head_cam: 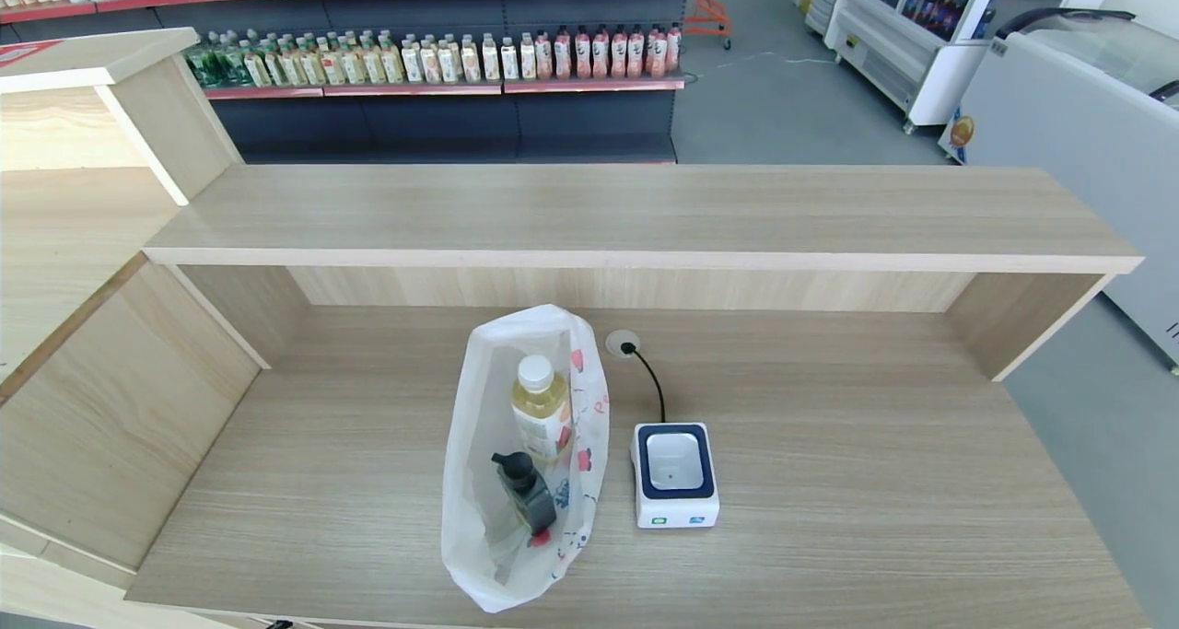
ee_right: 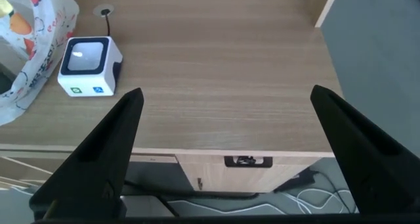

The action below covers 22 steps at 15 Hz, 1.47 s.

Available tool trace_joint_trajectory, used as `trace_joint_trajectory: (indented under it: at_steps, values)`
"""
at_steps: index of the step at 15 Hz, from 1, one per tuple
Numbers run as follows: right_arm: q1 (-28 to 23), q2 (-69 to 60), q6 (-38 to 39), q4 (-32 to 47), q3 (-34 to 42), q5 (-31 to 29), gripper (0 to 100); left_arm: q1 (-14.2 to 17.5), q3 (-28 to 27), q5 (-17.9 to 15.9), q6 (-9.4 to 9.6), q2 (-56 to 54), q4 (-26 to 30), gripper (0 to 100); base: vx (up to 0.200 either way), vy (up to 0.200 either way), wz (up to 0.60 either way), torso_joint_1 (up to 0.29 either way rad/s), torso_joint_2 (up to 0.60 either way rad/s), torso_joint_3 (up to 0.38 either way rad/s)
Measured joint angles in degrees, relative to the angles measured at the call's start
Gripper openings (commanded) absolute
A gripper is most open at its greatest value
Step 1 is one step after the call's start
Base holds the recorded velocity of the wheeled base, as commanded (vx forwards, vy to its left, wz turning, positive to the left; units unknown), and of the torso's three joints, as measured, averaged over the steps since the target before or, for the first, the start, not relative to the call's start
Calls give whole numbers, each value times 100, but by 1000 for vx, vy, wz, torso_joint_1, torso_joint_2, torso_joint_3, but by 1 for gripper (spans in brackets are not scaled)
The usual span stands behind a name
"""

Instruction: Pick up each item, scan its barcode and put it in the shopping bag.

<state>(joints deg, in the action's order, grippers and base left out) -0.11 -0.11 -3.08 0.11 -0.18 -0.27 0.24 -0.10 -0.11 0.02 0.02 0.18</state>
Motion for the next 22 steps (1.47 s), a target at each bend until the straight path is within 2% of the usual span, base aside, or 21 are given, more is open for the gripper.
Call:
trace_joint_trajectory:
  at_steps: [2, 3, 10, 12, 22]
  values:
    - [-16, 0, 33, 0, 0, -6, 100, -15, 0, 4, 0, 0, 2, 100, 0, 0, 0, 0, 0, 0]
    - [-5, 0, 82, 2, 0, -2, 0, -9, 0, 4, 0, 0, -2, 100, 0, 0, 0, 0, 0, 0]
    - [-11, 0, 108, 5, 0, -2, 0, -11, 0, 4, 2, 0, 0, 100, 0, 0, 0, 0, 0, 0]
    - [0, 0, 108, 5, 0, -5, 0, -9, 0, -5, 13, 0, 0, 100, 200, -200, 0, 5, 2, 2]
    - [1, 1, 110, 5, 0, 0, 0, -6, 0, 0, -2, 0, -2, 100, 0, 0, 0, 0, 0, 0]
